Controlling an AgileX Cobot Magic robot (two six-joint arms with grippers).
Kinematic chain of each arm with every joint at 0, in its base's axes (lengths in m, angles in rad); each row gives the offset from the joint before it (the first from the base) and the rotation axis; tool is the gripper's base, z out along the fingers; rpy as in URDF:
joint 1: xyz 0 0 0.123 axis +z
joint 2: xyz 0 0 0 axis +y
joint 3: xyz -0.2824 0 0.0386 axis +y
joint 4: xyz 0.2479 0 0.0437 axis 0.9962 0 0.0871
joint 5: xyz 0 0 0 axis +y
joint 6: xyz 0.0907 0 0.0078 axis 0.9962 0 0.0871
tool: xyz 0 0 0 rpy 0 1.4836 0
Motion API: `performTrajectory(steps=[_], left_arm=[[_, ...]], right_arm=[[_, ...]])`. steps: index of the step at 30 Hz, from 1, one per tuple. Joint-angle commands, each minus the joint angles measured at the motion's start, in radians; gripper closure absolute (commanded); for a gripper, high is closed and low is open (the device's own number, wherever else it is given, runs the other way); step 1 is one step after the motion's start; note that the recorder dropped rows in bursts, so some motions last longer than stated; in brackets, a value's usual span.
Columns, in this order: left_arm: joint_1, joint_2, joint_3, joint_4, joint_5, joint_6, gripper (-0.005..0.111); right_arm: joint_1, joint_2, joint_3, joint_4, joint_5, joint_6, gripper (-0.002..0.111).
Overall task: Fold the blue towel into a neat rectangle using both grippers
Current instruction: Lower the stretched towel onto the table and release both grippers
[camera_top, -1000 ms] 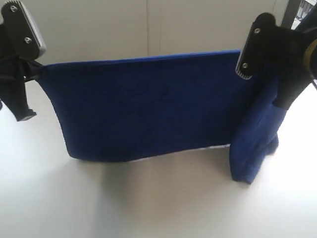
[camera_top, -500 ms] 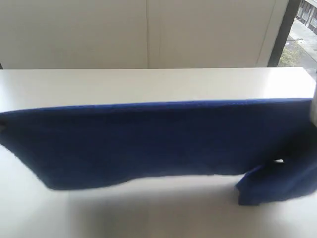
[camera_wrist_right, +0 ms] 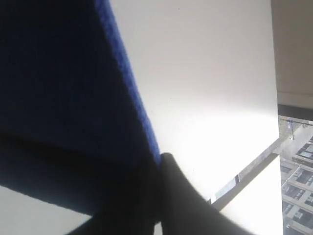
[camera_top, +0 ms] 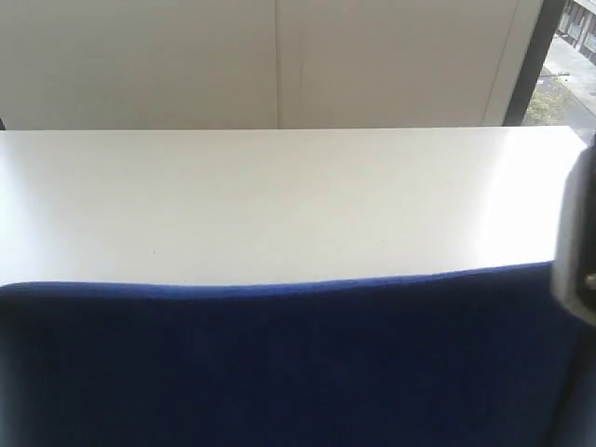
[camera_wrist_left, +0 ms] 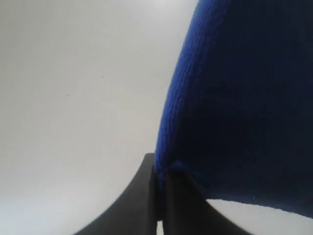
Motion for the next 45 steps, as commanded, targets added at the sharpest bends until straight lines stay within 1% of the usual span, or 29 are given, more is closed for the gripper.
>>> performTrajectory(steps=[1, 4, 8, 15, 21, 26, 30, 32, 35, 37, 38, 39, 41, 43, 45], left_arm=[[0.003, 0.105, 0.122, 0.001, -0.250, 0.004, 0.107], [0.003, 0.172, 0.161, 0.001, -0.431, 0.004, 0.107], [0.003, 0.261, 0.172, 0.001, -0.651, 0.004, 0.107], [0.003, 0.476, 0.172, 0.010, -0.929, 0.006, 0.107], [0.003, 0.673, 0.172, 0.010, -1.163, 0.062, 0.107], [0.003, 0.807, 0.170, 0.010, -1.323, 0.075, 0.107], [0.003, 0.906, 0.170, 0.010, -1.452, 0.075, 0.107], [0.003, 0.955, 0.164, 0.010, -1.483, 0.075, 0.107], [0.003, 1.013, 0.142, 0.006, -1.488, 0.079, 0.107], [0.003, 1.041, 0.130, 0.002, -1.488, 0.079, 0.103], [0.003, 1.053, 0.120, -0.003, -1.490, 0.079, 0.097], [0.003, 1.061, 0.112, -0.012, -1.490, 0.083, 0.091], [0.003, 1.069, 0.097, -0.029, -1.493, 0.086, 0.074], [0.003, 1.071, 0.085, -0.039, -1.496, 0.091, 0.056], [0.003, 1.071, 0.083, -0.060, -1.537, 0.117, 0.045]], right_arm=[[0.004, 0.155, -0.007, -0.060, -0.087, 0.042, 0.108], [0.004, 0.271, -0.007, -0.161, -0.165, 0.125, 0.108], [-0.005, 0.403, -0.007, -0.309, -0.262, 0.255, 0.108], [-0.067, 0.630, -0.007, -0.438, -0.396, 0.397, 0.108], [-0.124, 0.764, -0.007, -0.631, -0.473, 0.624, 0.108], [-0.164, 0.842, -0.007, -0.731, -0.551, 0.696, 0.108], [-0.188, 0.899, -0.009, -0.825, -0.581, 0.821, 0.108], [-0.199, 0.919, -0.009, -0.892, -0.591, 0.927, 0.108], [-0.209, 0.946, -0.009, -1.001, -0.594, 1.090, 0.108], [-0.210, 0.956, -0.009, -1.046, -0.594, 1.144, 0.103], [-0.210, 0.960, -0.009, -1.052, -0.596, 1.152, 0.098], [-0.210, 0.960, -0.009, -1.063, -0.604, 1.152, 0.093], [-0.210, 0.960, -0.009, -1.070, -0.614, 1.152, 0.081], [-0.210, 0.960, -0.009, -1.074, -0.610, 1.152, 0.067], [-0.210, 0.960, -0.009, -1.075, -0.591, 1.152, 0.056]])
